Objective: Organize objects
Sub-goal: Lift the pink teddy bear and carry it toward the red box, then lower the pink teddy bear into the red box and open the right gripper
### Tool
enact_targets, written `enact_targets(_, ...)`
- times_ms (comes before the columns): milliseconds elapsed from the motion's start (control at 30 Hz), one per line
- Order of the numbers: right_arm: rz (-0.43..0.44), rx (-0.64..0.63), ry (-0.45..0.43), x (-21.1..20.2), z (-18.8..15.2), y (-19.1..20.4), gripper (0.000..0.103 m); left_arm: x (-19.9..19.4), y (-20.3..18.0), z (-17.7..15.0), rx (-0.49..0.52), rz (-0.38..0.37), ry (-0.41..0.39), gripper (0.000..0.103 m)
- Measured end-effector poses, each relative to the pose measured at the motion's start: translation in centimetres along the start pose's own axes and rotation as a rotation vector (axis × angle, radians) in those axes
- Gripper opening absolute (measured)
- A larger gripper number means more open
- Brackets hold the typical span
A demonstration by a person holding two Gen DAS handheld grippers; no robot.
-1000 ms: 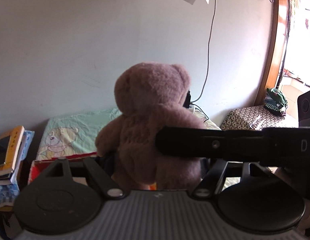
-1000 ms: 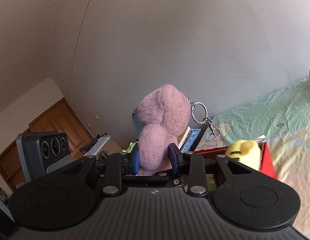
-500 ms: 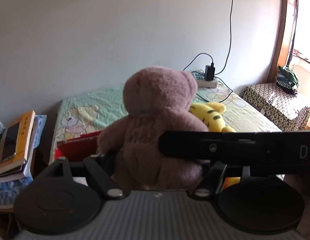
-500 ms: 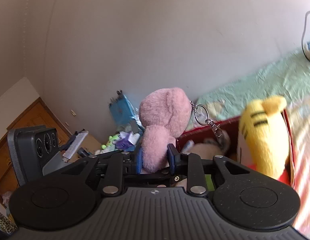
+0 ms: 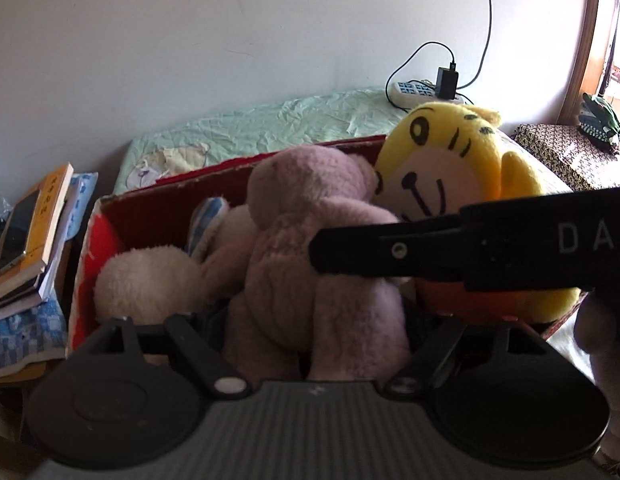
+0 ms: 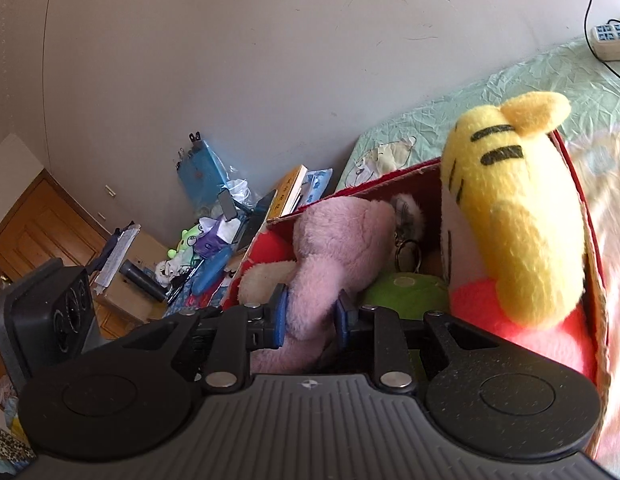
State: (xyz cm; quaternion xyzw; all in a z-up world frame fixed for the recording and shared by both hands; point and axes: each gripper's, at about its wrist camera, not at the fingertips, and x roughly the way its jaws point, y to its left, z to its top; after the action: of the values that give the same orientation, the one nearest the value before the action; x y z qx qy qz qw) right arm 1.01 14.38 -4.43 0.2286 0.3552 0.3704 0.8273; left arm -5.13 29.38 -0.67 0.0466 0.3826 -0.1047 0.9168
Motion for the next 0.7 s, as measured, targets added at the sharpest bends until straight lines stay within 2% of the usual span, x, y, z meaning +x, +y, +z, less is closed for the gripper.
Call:
enact_targets(167,0.004,0.0,0.002,0.2,-0.5,-0.5,0.025,0.3,0.5,0.0,-0.004,-0.004,0.001,0.089)
enact_targets(267,0.001,0.0,-0.009,-0.1,-0.8,-0.6,0.025,0.1,0.6,-0.1,-0.008,-0.003,0.002,0.089)
enact_targets(333,-0.015,-0.026,-0.016,-0.8,-0.8,-0.4,0.026,-0.5,0.8,0.0,-0.003,-0.008,-0.005,0.084)
enact_targets(433,-0.047,-0.03,-0.032,-1.9,-0.8,-0.6,0.025,-2.3,1.4,-0.5,0.019,-0.001,-0.036,0.089)
enact_targets(567,-0.063,-0.02,-0.061,-3.2,-0.7,-0.4,0.028,-4.0,2.1,-0.8,0.024,-0.005,-0.056,0.089)
enact_targets(600,-0.064,-0.018,-0.065,-3.5,-0.7,-0.3,0.03,-4.4,2.0,-0.9,0.033,0.004,-0.064,0.089)
enact_targets(700,-0.04,-0.015,-0.063,-3.8,-1.1,0.3,0.029,-5.6,2.2,-1.2,0.032,0.001,-0.083,0.089)
